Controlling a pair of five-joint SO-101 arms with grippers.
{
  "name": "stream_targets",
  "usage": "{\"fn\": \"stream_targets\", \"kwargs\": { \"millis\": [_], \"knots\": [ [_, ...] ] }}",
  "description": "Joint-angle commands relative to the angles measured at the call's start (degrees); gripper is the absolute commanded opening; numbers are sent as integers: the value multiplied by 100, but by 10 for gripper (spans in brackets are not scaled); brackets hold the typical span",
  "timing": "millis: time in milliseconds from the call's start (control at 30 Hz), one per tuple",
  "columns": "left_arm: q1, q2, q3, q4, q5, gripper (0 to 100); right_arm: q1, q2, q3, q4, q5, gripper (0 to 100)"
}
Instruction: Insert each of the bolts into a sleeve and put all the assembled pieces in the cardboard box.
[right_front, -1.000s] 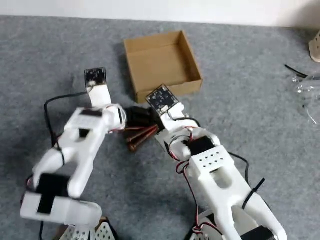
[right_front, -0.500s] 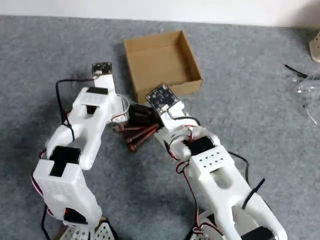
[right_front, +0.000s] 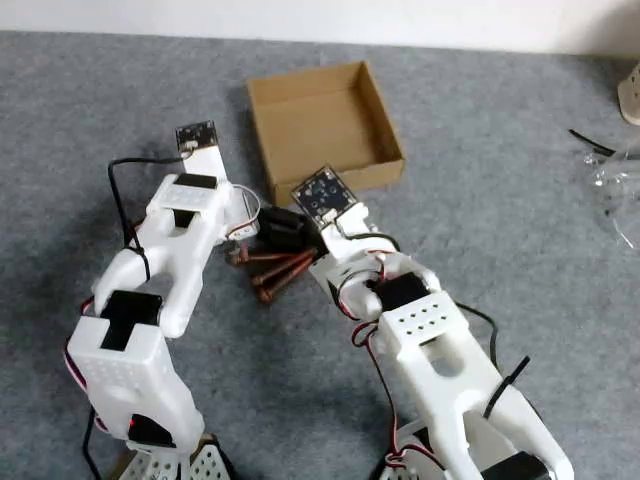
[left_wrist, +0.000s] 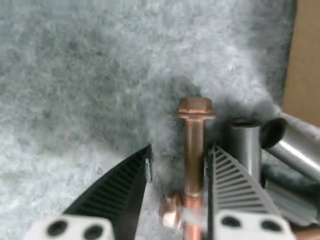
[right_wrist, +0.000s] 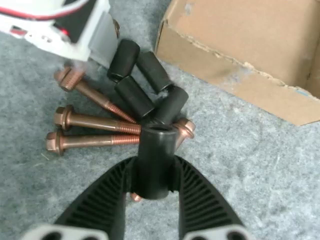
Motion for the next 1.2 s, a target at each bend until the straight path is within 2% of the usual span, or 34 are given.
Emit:
{"fn": "stream_targets", "kwargs": {
  "millis": [0, 333, 500, 567, 667, 1167],
  "knots": [
    [-75, 4, -198, -255, 53, 181, 40, 13, -66, -215, -70, 4],
    [-57, 462, -549, -229, 35, 178, 40, 13, -57, -215, -62, 4],
    [48, 831, -1226, 721, 35, 173, 40, 13, -57, -215, -53, 4],
    [154, 1007, -1508, 1011, 35, 128, 40, 13, -57, -215, -53, 4],
    [145, 1279, -1868, 1160, 26, 0, 40, 13, -57, -215, -53, 4],
    [66, 1191, -1982, 1653, 62, 5, 40, 13, -57, -215, -53, 4]
  ]
}}
